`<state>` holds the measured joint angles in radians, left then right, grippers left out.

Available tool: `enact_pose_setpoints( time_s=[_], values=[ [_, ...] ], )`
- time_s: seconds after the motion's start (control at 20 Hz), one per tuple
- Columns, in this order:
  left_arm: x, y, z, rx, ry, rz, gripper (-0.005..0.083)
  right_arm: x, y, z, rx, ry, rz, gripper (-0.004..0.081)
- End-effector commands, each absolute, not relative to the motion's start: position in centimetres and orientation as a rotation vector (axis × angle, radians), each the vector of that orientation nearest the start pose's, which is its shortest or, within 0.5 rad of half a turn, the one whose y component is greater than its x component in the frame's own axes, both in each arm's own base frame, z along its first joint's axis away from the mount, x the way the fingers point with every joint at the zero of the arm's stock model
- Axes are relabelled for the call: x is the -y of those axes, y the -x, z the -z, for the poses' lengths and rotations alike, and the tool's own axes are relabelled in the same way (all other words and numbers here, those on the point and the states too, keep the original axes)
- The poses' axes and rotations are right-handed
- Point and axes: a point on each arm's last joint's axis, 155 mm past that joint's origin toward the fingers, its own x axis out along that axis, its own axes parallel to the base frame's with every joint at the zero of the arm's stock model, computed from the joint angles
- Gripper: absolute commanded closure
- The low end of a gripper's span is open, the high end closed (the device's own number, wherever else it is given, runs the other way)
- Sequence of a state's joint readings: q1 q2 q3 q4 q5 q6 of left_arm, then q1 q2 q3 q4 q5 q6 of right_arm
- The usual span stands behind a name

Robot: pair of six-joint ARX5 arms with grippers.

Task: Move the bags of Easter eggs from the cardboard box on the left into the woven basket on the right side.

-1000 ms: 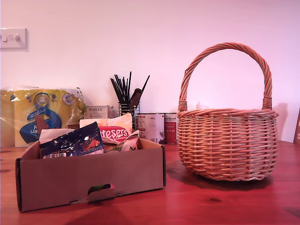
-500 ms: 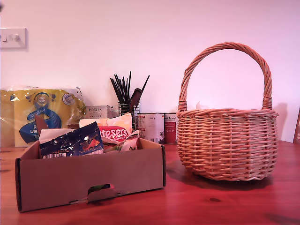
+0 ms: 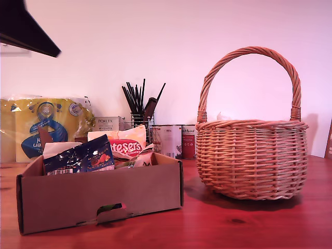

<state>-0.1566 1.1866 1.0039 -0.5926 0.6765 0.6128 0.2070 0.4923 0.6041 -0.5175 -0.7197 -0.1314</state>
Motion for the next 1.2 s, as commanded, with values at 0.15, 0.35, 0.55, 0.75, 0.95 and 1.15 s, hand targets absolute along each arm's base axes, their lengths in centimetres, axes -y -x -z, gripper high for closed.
enact_pose_setpoints(
  time_s=[0.15, 0.35, 0.55, 0.75, 0.95, 1.15],
  values=[
    [16.6, -32.3, -18.4, -0.610, -0.395, 1.047, 0.0795, -17.4, -18.8, -22.5, -0.361, 0.063, -0.996, 0.0783],
    [16.2, -33.5, -15.2, -0.679, -0.493, 1.045, 0.0795, -18.3, -19.3, -21.0, -0.425, 0.071, -1.014, 0.0783],
    [16.4, -34.7, -12.8, -0.716, -0.526, 1.041, 0.0301, -18.8, -19.3, -20.6, -0.443, 0.071, -1.033, 0.0783],
    [16.9, -36.2, -10.1, -0.710, -0.661, 1.047, 0.0152, -18.8, -19.3, -20.6, -0.444, 0.071, -1.032, 0.0783],
    [17.7, -37.1, -9.0, -0.691, -0.697, 1.053, 0.0152, -18.8, -19.3, -20.6, -0.444, 0.071, -1.033, 0.0783],
    [17.3, -35.6, -6.2, -0.814, -0.663, 1.093, 0.0156, -18.8, -19.3, -20.6, -0.444, 0.071, -1.033, 0.0783]
  ],
)
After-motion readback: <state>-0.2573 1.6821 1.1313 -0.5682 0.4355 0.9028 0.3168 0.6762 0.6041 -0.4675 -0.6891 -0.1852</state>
